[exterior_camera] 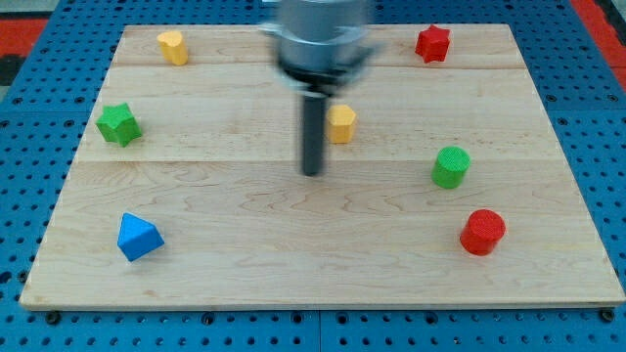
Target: Push the green star towards blue cube
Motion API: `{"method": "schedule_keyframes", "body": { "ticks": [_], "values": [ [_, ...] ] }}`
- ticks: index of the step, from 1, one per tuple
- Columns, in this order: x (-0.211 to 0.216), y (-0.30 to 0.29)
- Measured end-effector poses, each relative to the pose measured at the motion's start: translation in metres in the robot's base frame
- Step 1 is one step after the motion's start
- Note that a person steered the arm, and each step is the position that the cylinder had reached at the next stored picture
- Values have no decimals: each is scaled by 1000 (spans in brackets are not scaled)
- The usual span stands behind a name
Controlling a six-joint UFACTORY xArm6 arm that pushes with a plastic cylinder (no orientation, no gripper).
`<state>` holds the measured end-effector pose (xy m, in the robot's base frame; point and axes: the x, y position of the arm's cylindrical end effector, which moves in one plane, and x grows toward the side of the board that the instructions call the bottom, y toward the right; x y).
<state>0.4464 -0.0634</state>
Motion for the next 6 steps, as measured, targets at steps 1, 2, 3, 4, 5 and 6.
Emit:
{"method": "schedule_keyframes", "body": {
  "ticks": [1,2,3,4,5,6],
  "values": [
    [16,-112],
    [-23,-238],
    [-56,-178],
    [-85,-72],
    [-103,-87],
    [-122,-125]
  ]
}}
